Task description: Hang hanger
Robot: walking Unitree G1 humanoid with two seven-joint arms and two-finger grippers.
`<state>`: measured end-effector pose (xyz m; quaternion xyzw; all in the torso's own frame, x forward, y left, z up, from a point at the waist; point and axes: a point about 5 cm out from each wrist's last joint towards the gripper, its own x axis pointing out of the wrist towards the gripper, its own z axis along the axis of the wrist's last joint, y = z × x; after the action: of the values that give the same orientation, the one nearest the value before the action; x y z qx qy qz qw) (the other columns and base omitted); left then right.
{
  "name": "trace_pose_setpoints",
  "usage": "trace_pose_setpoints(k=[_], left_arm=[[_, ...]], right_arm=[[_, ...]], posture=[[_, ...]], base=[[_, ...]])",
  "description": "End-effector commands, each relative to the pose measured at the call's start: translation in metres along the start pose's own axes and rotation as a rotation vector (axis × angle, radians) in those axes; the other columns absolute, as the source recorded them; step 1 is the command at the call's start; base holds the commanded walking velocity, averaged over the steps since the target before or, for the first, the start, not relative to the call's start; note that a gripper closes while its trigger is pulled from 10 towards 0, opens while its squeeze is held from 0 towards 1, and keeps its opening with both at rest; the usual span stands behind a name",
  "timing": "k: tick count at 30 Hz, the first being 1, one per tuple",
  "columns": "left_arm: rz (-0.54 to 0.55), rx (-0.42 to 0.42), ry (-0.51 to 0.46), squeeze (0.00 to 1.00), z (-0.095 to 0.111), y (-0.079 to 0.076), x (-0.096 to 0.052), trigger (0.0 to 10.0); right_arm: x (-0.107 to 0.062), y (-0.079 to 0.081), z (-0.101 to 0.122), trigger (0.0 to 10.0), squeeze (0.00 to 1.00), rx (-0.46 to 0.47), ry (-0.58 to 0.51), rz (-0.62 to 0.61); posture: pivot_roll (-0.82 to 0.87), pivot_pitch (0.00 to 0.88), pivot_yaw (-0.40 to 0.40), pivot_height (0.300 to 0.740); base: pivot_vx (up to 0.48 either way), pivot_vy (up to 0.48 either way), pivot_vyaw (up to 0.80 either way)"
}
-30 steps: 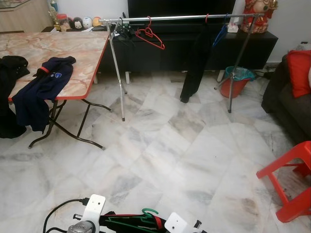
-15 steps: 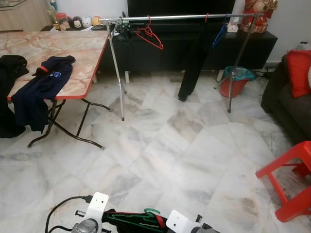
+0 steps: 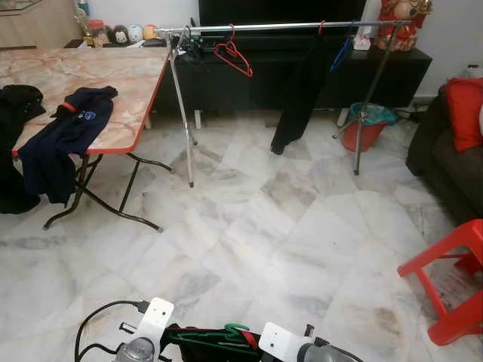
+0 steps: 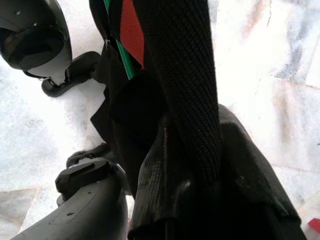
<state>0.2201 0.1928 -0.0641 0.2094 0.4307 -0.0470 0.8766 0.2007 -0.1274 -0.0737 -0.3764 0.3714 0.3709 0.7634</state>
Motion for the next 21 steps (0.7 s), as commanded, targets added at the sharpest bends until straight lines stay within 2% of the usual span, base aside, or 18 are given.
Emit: trace_pose_setpoints(k=[1,2,3,4,9,15,17,21], left_arm=[[0.107,0.019,0.129,0.00,-0.026,0.033,-0.004,10.0],[0.093,0.066,0.135,0.00,-0.025,0.033,-0.004,10.0],[0.103,0.125,0.139,0.00,-0.024,0.034,-0.003,10.0],[0.103,0.125,0.139,0.00,-0.024,0.034,-0.003,10.0],[0.094,0.295,0.144,0.00,-0.020,0.036,-0.003,10.0],[0.086,0.429,0.138,0.00,-0.016,0.037,-0.002,10.0],[0.080,0.508,0.143,0.00,-0.015,0.037,-0.002,10.0],[0.080,0.566,0.151,0.00,-0.014,0.036,-0.002,10.0]], right_arm=[[-0.041,-0.050,-0.095,10.0,0.00,0.194,0.382,-0.097],[-0.040,-0.049,-0.094,10.0,0.00,0.222,0.356,-0.086],[-0.040,-0.048,-0.093,10.0,0.00,0.199,0.354,-0.071],[-0.040,-0.048,-0.093,10.0,0.00,0.199,0.354,-0.071],[-0.040,-0.047,-0.093,10.0,0.00,0.161,0.357,-0.027],[-0.039,-0.045,-0.092,10.0,0.00,0.152,0.349,-0.002],[-0.039,-0.045,-0.092,10.0,0.00,0.133,0.352,0.007],[-0.040,-0.045,-0.093,10.0,0.00,0.111,0.358,0.003]], posture=[[0.07,0.000,-0.001,0.740],[0.06,0.000,0.000,0.740],[0.06,0.000,0.000,0.740],[0.06,0.000,0.000,0.740],[0.06,0.000,-0.003,0.740],[0.05,0.000,0.000,0.740],[0.04,0.000,0.000,0.740],[0.04,0.000,-0.001,0.740]], base=[[0.000,0.000,0.00],[0.000,0.000,0.00],[0.000,0.000,0.00],[0.000,0.000,0.00],[0.000,0.000,0.00],[0.000,0.000,0.00],[0.000,0.000,0.00],[0.000,0.000,0.00]])
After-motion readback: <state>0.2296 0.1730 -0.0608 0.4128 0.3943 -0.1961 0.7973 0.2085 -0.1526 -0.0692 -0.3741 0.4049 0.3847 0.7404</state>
